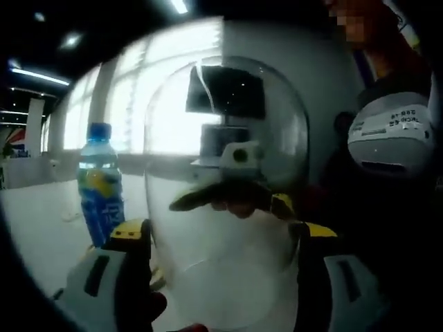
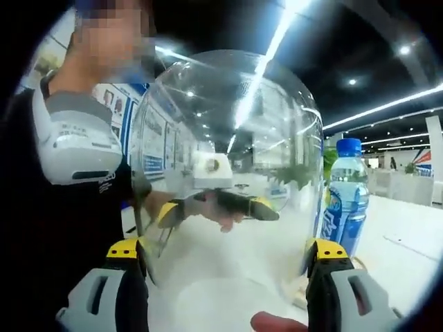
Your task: Open the cover put in the Mizone put the cover back on
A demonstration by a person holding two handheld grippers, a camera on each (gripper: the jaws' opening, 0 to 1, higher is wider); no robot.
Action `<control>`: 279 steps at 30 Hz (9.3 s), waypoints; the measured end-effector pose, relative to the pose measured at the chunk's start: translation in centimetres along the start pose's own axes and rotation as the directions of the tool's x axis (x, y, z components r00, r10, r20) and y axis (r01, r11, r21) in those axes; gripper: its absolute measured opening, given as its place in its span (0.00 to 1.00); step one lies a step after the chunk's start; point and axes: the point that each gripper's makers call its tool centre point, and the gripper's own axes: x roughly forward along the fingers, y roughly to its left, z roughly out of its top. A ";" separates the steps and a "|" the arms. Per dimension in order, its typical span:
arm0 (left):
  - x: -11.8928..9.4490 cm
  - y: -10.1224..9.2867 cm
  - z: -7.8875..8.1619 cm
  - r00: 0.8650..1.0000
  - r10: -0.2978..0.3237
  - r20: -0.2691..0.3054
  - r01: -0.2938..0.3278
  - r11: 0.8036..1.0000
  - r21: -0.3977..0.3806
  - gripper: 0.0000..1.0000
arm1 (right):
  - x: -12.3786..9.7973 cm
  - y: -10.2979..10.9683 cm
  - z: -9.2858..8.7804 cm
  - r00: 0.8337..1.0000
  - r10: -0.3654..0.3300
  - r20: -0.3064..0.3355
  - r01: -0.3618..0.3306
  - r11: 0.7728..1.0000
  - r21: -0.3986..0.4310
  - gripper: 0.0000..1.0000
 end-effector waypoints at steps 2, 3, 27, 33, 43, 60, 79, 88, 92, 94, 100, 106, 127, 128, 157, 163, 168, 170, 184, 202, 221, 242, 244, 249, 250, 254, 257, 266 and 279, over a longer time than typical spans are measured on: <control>0.0 0.0 0.0 1.000 -0.004 0.016 0.004 1.000 0.007 0.75 | -0.1 0.0 0.1 1.000 -0.003 0.019 0.003 1.000 0.003 0.89; 0.0 0.0 0.1 1.000 -0.006 0.016 0.006 1.000 0.008 0.74 | -0.1 0.1 0.1 1.000 -0.005 0.026 0.005 1.000 0.005 0.89; 0.3 -0.4 1.2 1.000 -0.012 0.000 0.012 0.999 -0.051 0.73 | -0.4 -0.1 1.1 1.000 -0.023 0.021 0.021 0.997 0.073 0.90; 0.3 -1.1 1.3 1.000 0.001 -0.026 -0.002 0.999 -0.032 0.74 | -0.4 0.4 1.5 1.000 -0.024 -0.011 0.025 0.999 0.042 0.90; 0.0 -1.6 2.7 1.000 0.012 0.002 -0.012 0.999 -0.031 0.74 | 0.0 0.9 2.9 1.000 -0.026 0.011 0.025 0.999 0.046 0.90; 0.4 -0.6 7.9 0.999 0.012 0.034 -0.011 0.999 -0.054 0.74 | 0.1 0.3 8.2 0.994 -0.047 0.098 0.038 0.995 0.088 0.90; 1.4 0.8 11.9 1.000 0.005 0.026 -0.004 1.000 -0.020 0.74 | -0.7 -1.4 12.6 0.994 -0.059 0.097 0.055 0.998 0.041 0.90; 1.9 1.1 14.1 0.999 0.004 0.033 -0.004 1.000 -0.004 0.74 | -1.1 -2.0 15.1 0.992 -0.060 0.113 0.058 0.998 0.025 0.90; 2.1 1.5 15.1 1.000 0.003 0.027 -0.003 1.000 -0.008 0.74 | -1.2 -2.5 15.9 0.991 -0.063 0.117 0.060 0.998 0.031 0.90; 2.2 1.8 15.6 1.000 0.003 0.026 -0.003 1.000 -0.016 0.74 | -1.3 -2.9 16.5 0.990 -0.064 0.122 0.059 0.997 0.043 0.90; 2.7 2.8 17.0 0.999 0.009 0.037 -0.007 0.999 -0.036 0.74 | -1.6 -4.2 18.2 0.988 -0.065 0.138 0.058 0.997 0.058 0.90; 2.8 4.4 18.3 0.999 0.011 0.033 -0.010 0.999 -0.040 0.74 | -1.3 -5.6 19.9 0.986 -0.068 0.153 0.061 0.997 0.050 0.90; 1.6 8.0 23.3 0.998 0.024 0.050 -0.027 0.998 0.053 0.74 | 1.2 -8.8 23.9 0.987 -0.038 0.159 0.043 0.999 -0.026 0.90; 1.6 8.3 23.4 0.998 0.025 0.049 -0.028 0.997 0.068 0.74 | 1.2 -9.0 24.1 0.986 -0.036 0.161 0.042 0.998 -0.036 0.90; 1.8 13.7 18.8 0.999 0.041 0.024 -0.042 0.996 0.072 0.74 | 2.4 -14.2 19.2 0.987 -0.024 0.162 0.030 0.999 -0.032 0.90; 1.9 14.8 16.7 0.999 0.036 0.030 -0.037 0.999 0.037 0.74 | 2.4 -15.1 17.2 0.987 -0.034 0.158 0.035 0.999 -0.001 0.90; 1.9 14.9 15.2 0.999 0.035 0.024 -0.036 0.999 0.032 0.74 | 2.6 -15.4 15.6 0.989 -0.037 0.144 0.037 0.999 0.000 0.90; 1.8 15.0 14.7 0.999 0.032 0.036 -0.033 0.999 0.030 0.74 | 2.6 -15.6 15.2 0.989 -0.038 0.144 0.038 0.999 0.002 0.90; 2.1 15.7 11.8 0.999 0.037 0.027 -0.037 0.999 0.017 0.74 | 2.5 -16.1 11.8 0.990 -0.035 0.136 0.033 0.999 0.021 0.90; 2.4 16.6 8.6 0.999 0.035 -0.026 -0.035 0.999 0.018 0.74 | 2.6 -16.6 8.4 0.993 -0.042 0.114 0.040 0.999 0.027 0.90; 2.5 16.8 6.3 0.998 0.039 -0.046 -0.040 0.999 -0.021 0.75 | 2.6 -17.3 6.5 0.996 -0.046 0.070 0.043 0.998 0.042 0.90; 2.5 17.3 2.7 0.990 0.055 -0.128 -0.057 0.998 -0.019 0.76 | 3.2 -17.7 3.1 0.999 -0.043 -0.013 0.043 0.999 0.016 0.90; 2.5 17.5 2.4 0.988 0.058 -0.141 -0.062 0.998 -0.021 0.76 | 3.2 -17.7 2.8 0.999 -0.044 -0.021 0.044 0.999 0.014 0.90; 2.6 17.8 2.2 0.987 0.063 -0.148 -0.067 0.997 -0.025 0.76 | 3.2 -17.9 2.4 0.999 -0.045 -0.025 0.046 0.999 0.017 0.90; 2.6 17.9 2.1 0.987 0.064 -0.150 -0.068 0.997 -0.026 0.76 | 3.2 -17.9 2.3 0.999 -0.045 -0.026 0.046 0.999 0.018 0.90; 2.7 18.2 2.0 0.986 0.066 -0.150 -0.071 0.997 -0.030 0.77 | 3.2 -18.1 2.0 0.999 -0.044 -0.020 0.045 0.999 0.027 0.90; 2.8 18.3 2.0 0.986 0.068 -0.150 -0.073 0.997 -0.027 0.77 | 3.1 -18.0 2.0 0.999 -0.043 -0.015 0.044 0.999 0.027 0.90; 2.6 18.5 2.1 0.985 0.075 -0.153 -0.079 0.997 -0.017 0.77 | 3.1 -18.1 1.8 0.999 -0.043 -0.002 0.043 0.999 0.020 0.90; 3.2 18.0 2.0 0.989 0.073 -0.132 -0.076 0.997 -0.016 0.77 | 2.4 -17.8 1.7 0.999 -0.043 -0.030 0.044 0.999 0.015 0.90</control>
